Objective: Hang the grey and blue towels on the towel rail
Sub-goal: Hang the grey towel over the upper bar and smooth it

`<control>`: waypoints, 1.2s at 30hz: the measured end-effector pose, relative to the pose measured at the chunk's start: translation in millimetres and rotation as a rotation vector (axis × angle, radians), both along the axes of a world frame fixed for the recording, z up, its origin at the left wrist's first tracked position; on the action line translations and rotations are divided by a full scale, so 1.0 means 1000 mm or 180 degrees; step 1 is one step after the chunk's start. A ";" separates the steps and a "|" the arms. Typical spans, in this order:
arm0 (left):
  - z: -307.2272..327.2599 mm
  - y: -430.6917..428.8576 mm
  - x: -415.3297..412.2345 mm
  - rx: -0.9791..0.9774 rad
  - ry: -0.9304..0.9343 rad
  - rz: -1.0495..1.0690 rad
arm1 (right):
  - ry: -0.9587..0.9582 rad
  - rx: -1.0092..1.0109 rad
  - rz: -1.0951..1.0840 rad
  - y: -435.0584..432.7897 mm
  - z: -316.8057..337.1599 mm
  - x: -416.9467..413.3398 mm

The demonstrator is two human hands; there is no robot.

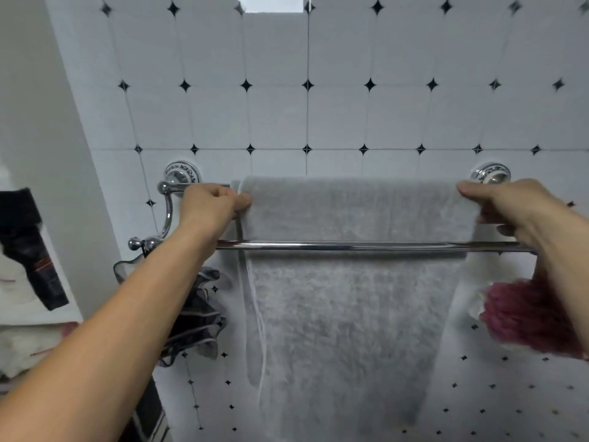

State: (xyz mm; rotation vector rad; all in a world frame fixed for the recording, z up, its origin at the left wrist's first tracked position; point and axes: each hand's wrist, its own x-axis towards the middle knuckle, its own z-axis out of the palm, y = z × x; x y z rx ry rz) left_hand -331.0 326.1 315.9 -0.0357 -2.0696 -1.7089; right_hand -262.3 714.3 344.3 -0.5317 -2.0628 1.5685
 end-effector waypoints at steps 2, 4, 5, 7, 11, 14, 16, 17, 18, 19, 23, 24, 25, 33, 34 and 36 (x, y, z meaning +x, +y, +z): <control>0.004 0.003 0.002 0.0239 0.0036 0.0052 | 0.0167 -0.0051 -0.0111 -0.004 -0.002 -0.001; 0.006 0.006 0.003 0.0138 0.0126 0.0194 | 0.0329 -0.0080 -0.0238 -0.006 -0.005 -0.003; 0.008 0.008 0.004 -0.0087 0.0140 0.0341 | 0.0398 -0.0063 -0.0308 -0.007 -0.007 -0.003; 0.015 0.011 0.005 -0.0720 0.0082 0.0692 | 0.0475 -0.0041 -0.0375 -0.007 -0.008 -0.004; 0.041 0.013 0.006 -0.2111 0.0109 0.1309 | 0.0404 -0.0232 -0.0273 -0.008 -0.001 -0.001; 0.057 0.011 0.000 -0.2547 0.0052 0.1371 | 0.0187 -0.0368 -0.0090 -0.007 0.006 0.002; 0.065 0.005 -0.004 -0.2482 -0.0076 0.1270 | 0.0009 -0.0466 0.0033 -0.006 0.010 0.001; 0.066 0.001 -0.005 -0.2413 -0.0133 0.1248 | -0.0050 -0.0515 0.0079 -0.005 0.011 0.000; 0.066 -0.002 -0.004 -0.2339 -0.0173 0.1237 | -0.0080 -0.0550 0.0121 -0.004 0.010 -0.002; 0.065 -0.003 -0.003 -0.2266 -0.0181 0.1215 | -0.0086 -0.0577 0.0148 -0.003 0.009 -0.003; 0.055 -0.007 0.004 -0.2140 -0.0108 0.1071 | 0.0173 -0.0495 0.0094 -0.004 0.004 -0.007; 0.054 -0.008 0.006 -0.2132 -0.0078 0.1048 | 0.0240 -0.0447 0.0044 -0.004 0.003 -0.008; 0.053 -0.010 0.007 -0.2135 -0.0046 0.1049 | 0.0283 -0.0423 0.0000 -0.003 0.001 -0.009; 0.021 -0.014 0.010 -0.1102 0.0158 0.0467 | 0.0144 -0.0292 0.0374 -0.007 -0.006 -0.004; 0.018 -0.013 0.009 -0.0848 0.0184 0.0332 | 0.0135 -0.0201 0.0398 -0.006 -0.008 -0.004; 0.015 -0.014 0.005 -0.0544 0.0248 0.0262 | 0.0208 -0.0068 0.0382 -0.004 -0.011 0.000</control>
